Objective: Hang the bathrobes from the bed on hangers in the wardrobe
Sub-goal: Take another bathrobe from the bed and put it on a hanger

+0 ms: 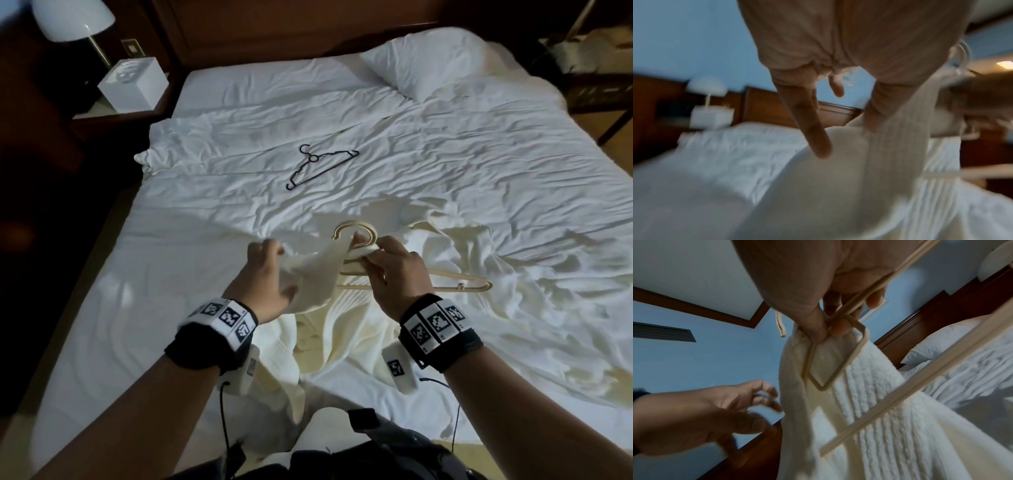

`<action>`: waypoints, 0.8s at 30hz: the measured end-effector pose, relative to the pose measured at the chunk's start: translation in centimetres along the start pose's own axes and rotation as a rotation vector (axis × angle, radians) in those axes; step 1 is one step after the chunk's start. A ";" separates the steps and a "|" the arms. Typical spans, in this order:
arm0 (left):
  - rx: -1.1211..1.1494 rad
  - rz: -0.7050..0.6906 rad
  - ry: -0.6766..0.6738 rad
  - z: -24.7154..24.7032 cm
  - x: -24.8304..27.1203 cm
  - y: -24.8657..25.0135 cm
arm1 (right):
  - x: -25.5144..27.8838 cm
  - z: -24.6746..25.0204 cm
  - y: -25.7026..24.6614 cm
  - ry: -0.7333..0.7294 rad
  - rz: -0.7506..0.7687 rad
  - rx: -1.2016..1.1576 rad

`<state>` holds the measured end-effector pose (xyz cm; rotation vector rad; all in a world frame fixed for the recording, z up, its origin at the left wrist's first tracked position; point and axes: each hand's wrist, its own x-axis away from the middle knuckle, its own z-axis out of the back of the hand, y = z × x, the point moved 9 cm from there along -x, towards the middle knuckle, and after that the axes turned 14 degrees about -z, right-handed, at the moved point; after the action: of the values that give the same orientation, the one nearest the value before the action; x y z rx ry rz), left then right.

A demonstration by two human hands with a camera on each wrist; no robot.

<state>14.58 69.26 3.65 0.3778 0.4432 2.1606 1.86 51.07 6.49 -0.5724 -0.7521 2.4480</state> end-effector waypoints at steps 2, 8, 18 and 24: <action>-0.199 -0.203 -0.034 -0.3 -0.7 2.7 | 0.5 -0.3 -1.0 -0.011 0.044 -0.087; -0.120 -0.303 -0.066 -1.8 -0.2 5.0 | 0.1 -2.1 1.8 -0.160 -0.180 -0.273; -0.243 -0.352 -0.026 0.0 0.5 4.9 | 0.6 -3.2 4.2 -0.166 -0.234 -0.261; -0.285 -0.385 -0.070 1.0 1.9 4.2 | 1.0 -4.6 3.2 -0.280 -0.185 -0.123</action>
<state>10.95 68.62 6.58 0.1883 0.1481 1.7953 2.39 51.20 0.80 -0.1930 -1.0251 2.3459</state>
